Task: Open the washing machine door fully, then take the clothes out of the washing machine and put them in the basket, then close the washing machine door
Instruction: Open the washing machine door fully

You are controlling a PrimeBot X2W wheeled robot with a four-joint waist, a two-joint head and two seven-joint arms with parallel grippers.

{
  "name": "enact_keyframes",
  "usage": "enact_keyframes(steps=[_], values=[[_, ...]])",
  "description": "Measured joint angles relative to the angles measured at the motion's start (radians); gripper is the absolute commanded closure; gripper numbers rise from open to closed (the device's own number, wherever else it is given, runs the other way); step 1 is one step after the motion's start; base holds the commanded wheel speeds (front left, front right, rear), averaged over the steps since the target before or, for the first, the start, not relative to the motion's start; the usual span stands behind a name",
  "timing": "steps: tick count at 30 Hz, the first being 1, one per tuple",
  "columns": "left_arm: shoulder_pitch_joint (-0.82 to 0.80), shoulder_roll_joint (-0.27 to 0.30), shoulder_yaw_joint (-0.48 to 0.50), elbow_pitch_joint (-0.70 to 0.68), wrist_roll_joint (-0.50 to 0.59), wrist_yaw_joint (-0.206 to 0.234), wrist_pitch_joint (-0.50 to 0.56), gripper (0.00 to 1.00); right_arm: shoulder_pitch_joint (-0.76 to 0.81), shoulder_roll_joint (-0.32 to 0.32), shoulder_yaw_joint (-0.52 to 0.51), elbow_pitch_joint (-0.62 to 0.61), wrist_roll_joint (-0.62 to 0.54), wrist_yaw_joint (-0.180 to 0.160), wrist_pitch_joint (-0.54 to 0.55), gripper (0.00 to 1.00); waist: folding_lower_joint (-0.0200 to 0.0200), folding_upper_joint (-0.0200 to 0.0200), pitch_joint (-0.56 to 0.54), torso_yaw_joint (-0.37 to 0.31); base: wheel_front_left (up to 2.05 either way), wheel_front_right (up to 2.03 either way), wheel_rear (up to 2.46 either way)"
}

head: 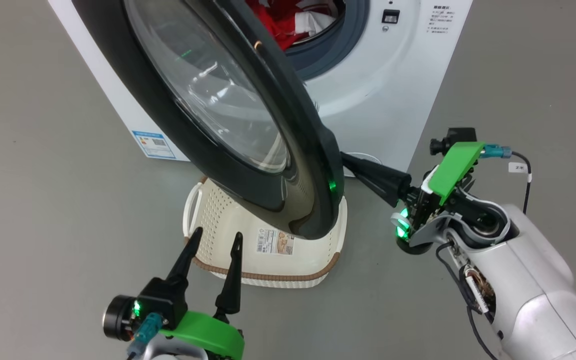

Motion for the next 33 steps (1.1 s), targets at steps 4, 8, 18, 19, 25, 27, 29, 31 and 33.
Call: enact_keyframes(steps=[4, 8, 18, 19, 25, 27, 29, 31, 33], values=[[0.001, 0.000, 0.001, 0.000, 0.000, 0.000, 0.000, 0.00, 0.019, -0.001, 0.033, -0.019, 0.024, 0.000, -0.023, 1.00, 0.0000, 0.0000, -0.005, 0.003, 0.00, 0.00, 0.00], [0.007, 0.000, 0.001, 0.000, 0.000, 0.000, 0.000, 0.00, 0.029, -0.003, 0.066, -0.031, 0.043, -0.003, -0.038, 1.00, 0.0000, 0.0000, -0.009, 0.005, 0.00, 0.00, 0.00], [0.021, 0.000, 0.002, 0.000, 0.000, 0.000, 0.000, 0.00, 0.076, 0.007, 0.027, -0.077, 0.076, -0.006, -0.105, 1.00, 0.0000, 0.0000, -0.029, -0.001, 0.00, 0.00, 0.00], [0.021, 0.000, 0.003, 0.000, 0.000, 0.000, 0.000, 0.00, 0.085, 0.009, 0.014, -0.087, 0.075, -0.006, -0.112, 1.00, 0.0000, -0.0001, -0.031, -0.003, 0.00, 0.00, 0.00], [0.044, 0.000, 0.015, 0.001, 0.000, 0.000, 0.000, 0.00, 0.196, 0.011, -0.069, -0.168, 0.070, -0.006, -0.138, 1.00, 0.0000, 0.0000, -0.045, -0.023, 0.00, 0.00, 0.00], [0.047, 0.000, 0.017, 0.001, 0.000, 0.000, 0.000, 0.00, 0.223, 0.011, -0.083, -0.188, 0.066, -0.006, -0.144, 1.00, 0.0000, 0.0000, -0.047, -0.027, 0.00, 0.00, 0.00], [0.052, 0.000, 0.022, 0.001, 0.000, 0.000, 0.000, 0.00, 0.278, 0.011, -0.112, -0.231, 0.064, -0.006, -0.158, 1.00, 0.0000, 0.0000, -0.053, -0.035, 0.00, 0.00, 0.00], [0.056, 0.001, 0.027, 0.001, 0.001, 0.000, 0.000, 0.00, 0.333, 0.012, -0.136, -0.274, 0.041, -0.006, -0.176, 1.00, 0.0000, -0.0001, -0.058, -0.043, 0.00, 0.00, 0.00], [0.057, 0.001, 0.031, 0.002, 0.005, 0.000, 0.000, 0.00, 0.389, 0.013, -0.158, -0.317, 0.033, -0.006, -0.193, 0.97, -0.0001, 0.0000, -0.063, -0.052, 0.00, 0.00, 0.00]])
